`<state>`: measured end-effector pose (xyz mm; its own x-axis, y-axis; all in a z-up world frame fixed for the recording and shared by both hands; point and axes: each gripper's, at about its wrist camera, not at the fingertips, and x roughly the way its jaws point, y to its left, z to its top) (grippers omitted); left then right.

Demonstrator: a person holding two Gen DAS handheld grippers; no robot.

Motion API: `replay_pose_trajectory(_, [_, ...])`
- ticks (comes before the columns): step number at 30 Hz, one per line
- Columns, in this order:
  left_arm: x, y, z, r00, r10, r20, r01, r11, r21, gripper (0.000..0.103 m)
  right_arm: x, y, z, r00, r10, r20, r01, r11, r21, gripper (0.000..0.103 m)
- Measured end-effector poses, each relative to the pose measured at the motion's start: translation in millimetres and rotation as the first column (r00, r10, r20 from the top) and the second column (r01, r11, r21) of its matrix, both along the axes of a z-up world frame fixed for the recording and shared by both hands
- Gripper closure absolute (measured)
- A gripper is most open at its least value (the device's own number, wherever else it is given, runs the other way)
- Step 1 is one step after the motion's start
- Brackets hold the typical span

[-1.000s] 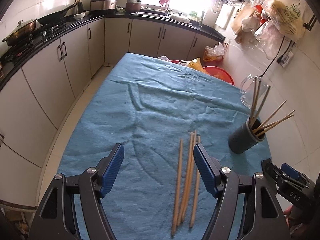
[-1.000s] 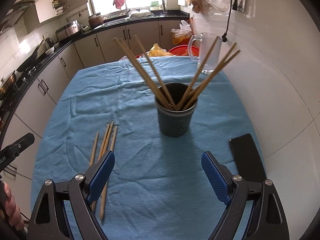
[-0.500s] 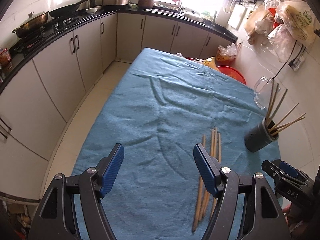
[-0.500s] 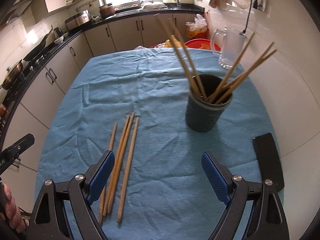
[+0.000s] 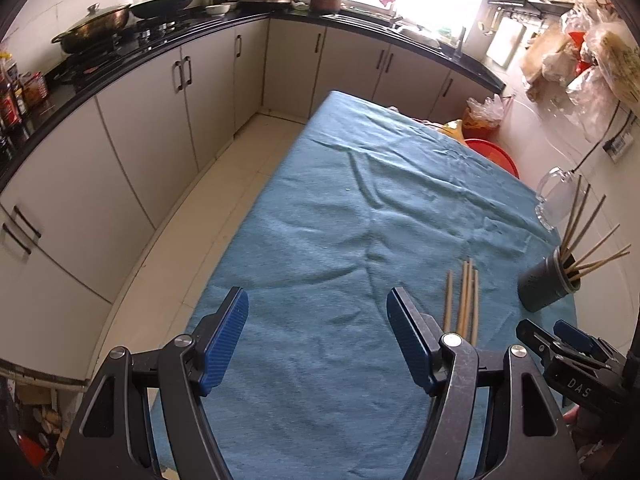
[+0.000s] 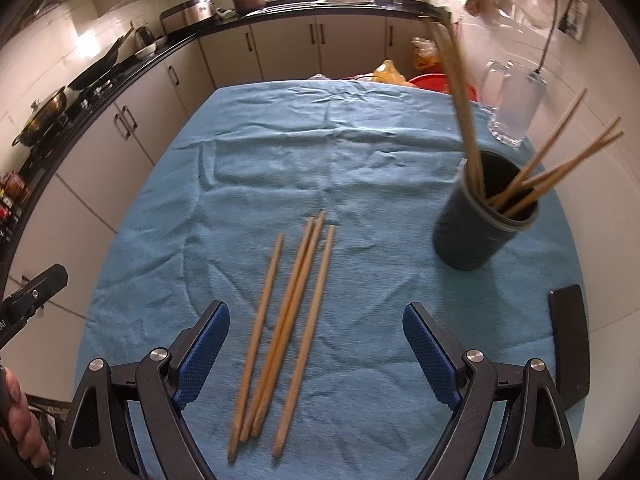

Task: Organize utensils
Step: 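Move both tools back to the remaining chopsticks on the towel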

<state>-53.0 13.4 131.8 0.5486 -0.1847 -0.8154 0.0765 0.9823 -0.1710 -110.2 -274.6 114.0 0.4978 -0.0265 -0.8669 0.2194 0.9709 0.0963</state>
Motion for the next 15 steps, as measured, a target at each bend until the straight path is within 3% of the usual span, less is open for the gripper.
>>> replay_pose_trajectory(15, [-4.8,27.0,-9.5,0.998,0.062,-0.031,-0.062,0.998,0.008,0.032,15.1,30.1,-11.6,0.996,0.081,-0.029,-0.081,0.997,0.008,0.011])
